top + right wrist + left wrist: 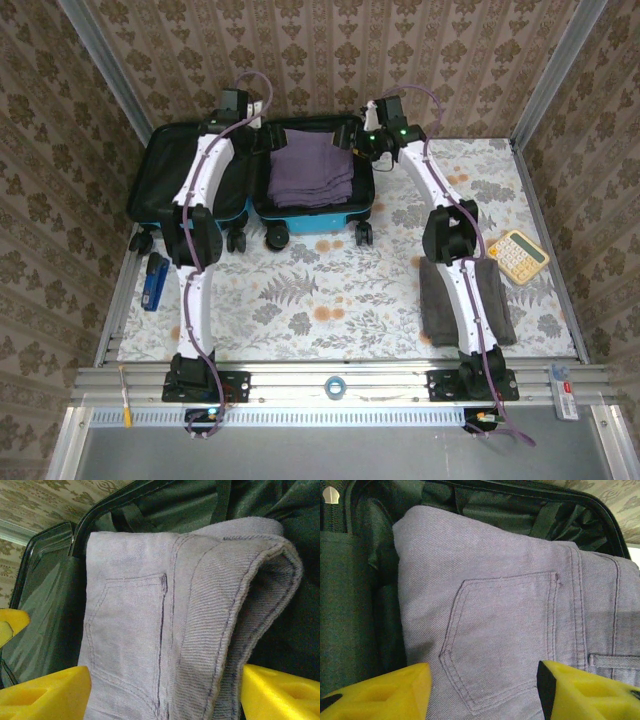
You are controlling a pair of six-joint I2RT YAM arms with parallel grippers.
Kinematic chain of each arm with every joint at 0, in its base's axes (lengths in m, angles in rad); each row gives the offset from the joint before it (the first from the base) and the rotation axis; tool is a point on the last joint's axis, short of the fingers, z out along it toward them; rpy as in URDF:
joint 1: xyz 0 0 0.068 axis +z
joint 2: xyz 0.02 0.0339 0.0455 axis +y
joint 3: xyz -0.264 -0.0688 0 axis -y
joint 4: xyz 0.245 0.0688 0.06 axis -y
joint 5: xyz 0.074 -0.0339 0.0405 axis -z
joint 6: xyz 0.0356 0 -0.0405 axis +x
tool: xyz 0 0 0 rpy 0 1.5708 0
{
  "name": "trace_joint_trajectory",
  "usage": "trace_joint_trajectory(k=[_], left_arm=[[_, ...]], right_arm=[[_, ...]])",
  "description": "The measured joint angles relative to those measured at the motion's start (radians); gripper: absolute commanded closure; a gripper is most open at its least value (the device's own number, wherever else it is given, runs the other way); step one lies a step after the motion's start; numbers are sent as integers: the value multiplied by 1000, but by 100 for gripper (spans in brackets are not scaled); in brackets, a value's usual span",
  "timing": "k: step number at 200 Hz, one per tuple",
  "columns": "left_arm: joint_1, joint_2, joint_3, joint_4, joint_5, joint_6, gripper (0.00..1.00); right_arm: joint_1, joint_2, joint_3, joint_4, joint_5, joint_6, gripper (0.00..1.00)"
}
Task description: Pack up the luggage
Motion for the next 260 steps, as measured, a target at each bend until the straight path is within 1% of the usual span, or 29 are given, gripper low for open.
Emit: trace_joint_trajectory(k=[25, 54, 78, 98, 124, 139, 164, 179, 193, 210, 229, 260], left_arm=[[-9, -18, -7, -6, -16, 9, 40], [-33, -55, -38, -12, -40, 26, 38], [-62, -85, -56, -20, -55, 37, 39], [-91, -105, -72, -19, -65, 45, 39], [-141, -151, -144, -18, -83, 56, 40], [-183, -203, -234, -5, -93, 60, 40], [-270, -342, -480, 59, -102, 59, 38], [-322, -435, -626, 111, -92, 51, 38], [-349, -511, -738, 153, -77, 40, 38], [-349, -589, -840, 197, -72, 26, 37], [-333, -653, -919, 237, -86, 13, 36], [-312, -694, -978, 278, -90, -10, 36]], right_arm=[[-3, -60, -47, -11, 16, -25, 22], [-7, -197, -193, -2, 29, -51, 22], [-7, -306, -316, 20, 41, -68, 22], [-7, -409, -467, 56, 52, -86, 22], [-8, -560, -722, 105, 86, -112, 22], [-14, -653, -874, 122, 114, -125, 22], [-34, -823, -1128, 144, 161, -143, 20], [-45, -914, -1241, 140, 191, -156, 19], [-51, -992, -1319, 109, 226, -164, 19], [-52, -1068, -1382, 62, 271, -168, 19], [-52, -1159, -1458, 13, 324, -157, 18], [-52, -1336, -1606, -51, 383, -98, 14]])
